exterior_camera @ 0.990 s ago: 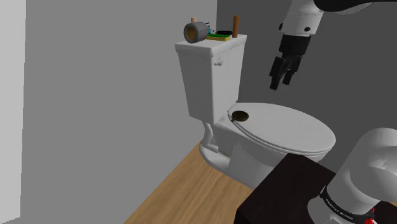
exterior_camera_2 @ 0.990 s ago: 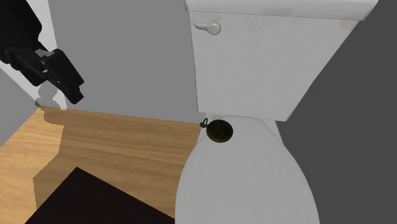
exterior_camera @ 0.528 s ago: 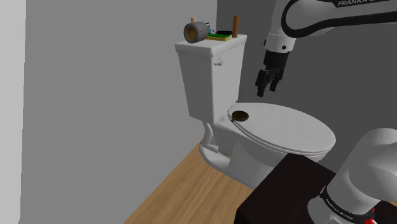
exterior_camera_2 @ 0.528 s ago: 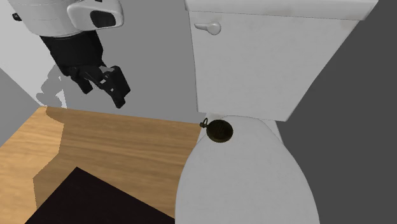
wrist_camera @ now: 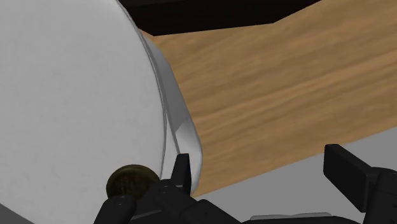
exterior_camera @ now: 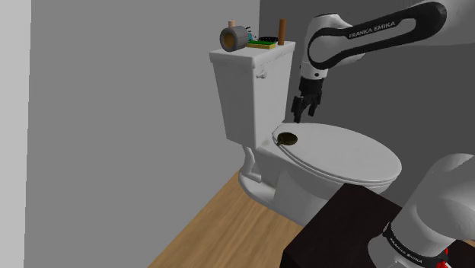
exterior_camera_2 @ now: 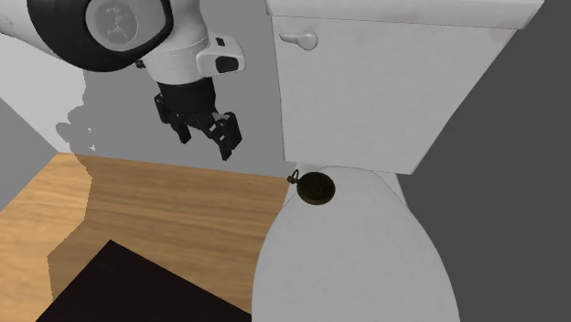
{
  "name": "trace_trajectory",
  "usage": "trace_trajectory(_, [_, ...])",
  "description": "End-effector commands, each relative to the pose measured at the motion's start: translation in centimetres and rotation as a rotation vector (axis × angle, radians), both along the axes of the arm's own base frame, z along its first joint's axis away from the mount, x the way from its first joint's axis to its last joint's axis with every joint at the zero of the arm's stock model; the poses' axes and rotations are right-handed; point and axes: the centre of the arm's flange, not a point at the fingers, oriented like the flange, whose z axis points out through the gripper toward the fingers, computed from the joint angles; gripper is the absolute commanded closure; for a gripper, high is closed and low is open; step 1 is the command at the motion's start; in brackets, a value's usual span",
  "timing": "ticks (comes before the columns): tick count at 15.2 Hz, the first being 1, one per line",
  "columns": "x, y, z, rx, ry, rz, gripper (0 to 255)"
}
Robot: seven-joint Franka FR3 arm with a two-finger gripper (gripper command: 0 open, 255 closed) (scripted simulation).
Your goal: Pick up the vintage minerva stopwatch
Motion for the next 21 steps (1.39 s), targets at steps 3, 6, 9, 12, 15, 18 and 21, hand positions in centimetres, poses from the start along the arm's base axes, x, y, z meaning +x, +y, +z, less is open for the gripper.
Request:
trace_trajectory(3, [3.5,-1.8,-3.8,-0.015,0.007,-0.003,0])
trace_trajectory(6, [6.1,-3.2,-6.5,-0.026,0.013,-0.006,0])
trace_trajectory(9, [8.7,-4.6,-9.2,-0.037,0.020,-0.008,0])
trace_trajectory(12, [11.2,-6.0,-11.8,-0.047,0.026,-0.011,0])
trace_trajectory(15, [13.7,-7.5,-14.5,-0.058,0.032,-0.013,0])
trace_trajectory(18, [16.2,-9.0,-17.2,-0.069,0.038,-0.016,0])
trace_trajectory(21, [18.7,-10.5,-19.8,-0.079,0.044,-0.018,0])
